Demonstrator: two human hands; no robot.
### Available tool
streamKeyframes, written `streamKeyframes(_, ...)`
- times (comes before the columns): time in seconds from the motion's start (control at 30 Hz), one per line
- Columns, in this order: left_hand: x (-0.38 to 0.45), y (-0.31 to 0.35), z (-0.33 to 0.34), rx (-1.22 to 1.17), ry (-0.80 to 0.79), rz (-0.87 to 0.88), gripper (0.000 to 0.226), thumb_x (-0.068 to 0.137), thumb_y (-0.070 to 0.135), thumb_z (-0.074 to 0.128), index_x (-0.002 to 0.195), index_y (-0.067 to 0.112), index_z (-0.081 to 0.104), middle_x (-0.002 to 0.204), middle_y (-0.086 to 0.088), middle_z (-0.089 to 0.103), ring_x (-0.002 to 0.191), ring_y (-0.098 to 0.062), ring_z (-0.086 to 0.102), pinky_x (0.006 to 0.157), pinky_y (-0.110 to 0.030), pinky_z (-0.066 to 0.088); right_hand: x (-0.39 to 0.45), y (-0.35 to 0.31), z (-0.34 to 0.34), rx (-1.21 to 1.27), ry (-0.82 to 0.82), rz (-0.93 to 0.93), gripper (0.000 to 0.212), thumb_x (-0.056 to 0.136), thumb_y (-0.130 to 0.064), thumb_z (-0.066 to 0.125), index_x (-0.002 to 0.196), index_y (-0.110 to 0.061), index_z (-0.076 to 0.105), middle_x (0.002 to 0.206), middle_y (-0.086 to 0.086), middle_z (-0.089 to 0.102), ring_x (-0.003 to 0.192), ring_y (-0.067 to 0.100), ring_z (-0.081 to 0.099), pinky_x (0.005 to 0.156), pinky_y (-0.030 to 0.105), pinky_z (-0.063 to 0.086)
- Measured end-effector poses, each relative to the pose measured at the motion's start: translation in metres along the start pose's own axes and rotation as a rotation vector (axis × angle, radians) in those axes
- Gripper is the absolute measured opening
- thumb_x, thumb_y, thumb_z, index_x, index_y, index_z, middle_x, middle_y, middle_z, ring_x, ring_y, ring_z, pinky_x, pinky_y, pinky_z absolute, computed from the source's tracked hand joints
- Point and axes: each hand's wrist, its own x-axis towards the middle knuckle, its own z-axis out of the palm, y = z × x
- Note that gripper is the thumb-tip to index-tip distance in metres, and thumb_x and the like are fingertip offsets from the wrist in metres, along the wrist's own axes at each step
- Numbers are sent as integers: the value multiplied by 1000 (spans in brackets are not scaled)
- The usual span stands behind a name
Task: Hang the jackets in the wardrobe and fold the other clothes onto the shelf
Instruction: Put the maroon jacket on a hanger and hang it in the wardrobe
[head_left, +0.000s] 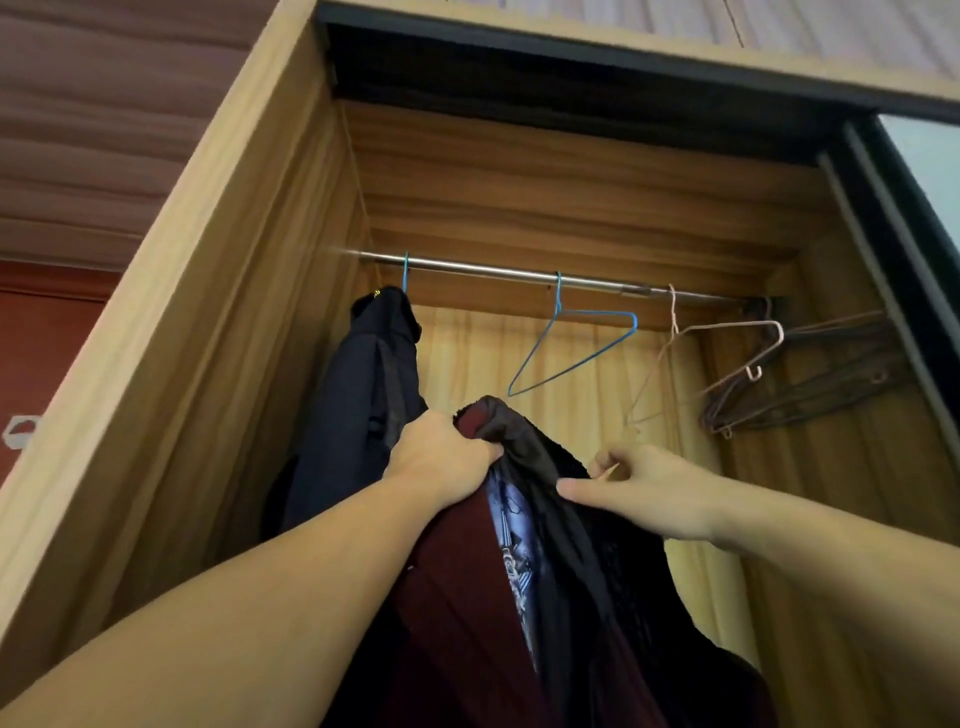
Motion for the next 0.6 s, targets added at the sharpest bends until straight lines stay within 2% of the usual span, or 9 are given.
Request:
streamKeyframes(0.07,12,-5,7,3,26,-13,30,79,36,74,75,12,55,86,-7,62,80,-26,61,68,-33,46,19,-1,-8,-48,33,-49,48,79,-61,65,102,-19,57,94,0,66,77,15,61,60,27,49)
streamKeyframes(0.17,32,-9,15,36,79,-3,30,78,37,74,80,10,61,86,-7,64,80,-26,61,72,-35,50,56,3,-25,-541,333,-256,43,87,-53,57,113,-20,53,106,-2,58,100,23,59,79,33,48)
streamKeyframes(0.23,45,-10,22,63,105,16,30,77,38,75,84,11,63,87,-7,65,81,-26,62,76,-38,53,78,5,-40,-870,508,-411,35,90,-42,53,117,-20,51,116,0,52,109,25,54,81,36,42)
streamKeyframes(0.3,58,-9,28,114,114,35,29,77,38,75,83,12,63,87,-6,65,81,-25,61,76,-37,52,101,5,-54,-1084,604,-463,33,89,-31,53,118,-18,49,121,4,48,114,26,47,86,39,36)
streamKeyframes(0.43,83,-6,40,252,141,68,32,75,44,75,83,16,62,86,-4,64,81,-24,61,75,-37,53,149,-2,-72,-1325,666,-329,42,82,-28,57,122,-15,49,126,9,43,118,29,38,92,44,32)
streamKeyframes(0.53,96,1,47,351,150,102,31,75,44,75,80,16,61,83,-4,65,78,-24,63,76,-40,56,177,-15,-82,-1344,623,-172,51,83,-28,60,131,-14,48,129,12,44,119,31,42,99,49,32)
streamKeyframes(0.6,101,4,52,396,148,114,28,75,43,73,80,18,61,83,-3,64,77,-24,63,75,-39,56,192,-20,-87,-1278,550,-95,51,85,-26,61,133,-15,48,127,11,45,114,32,49,95,49,39)
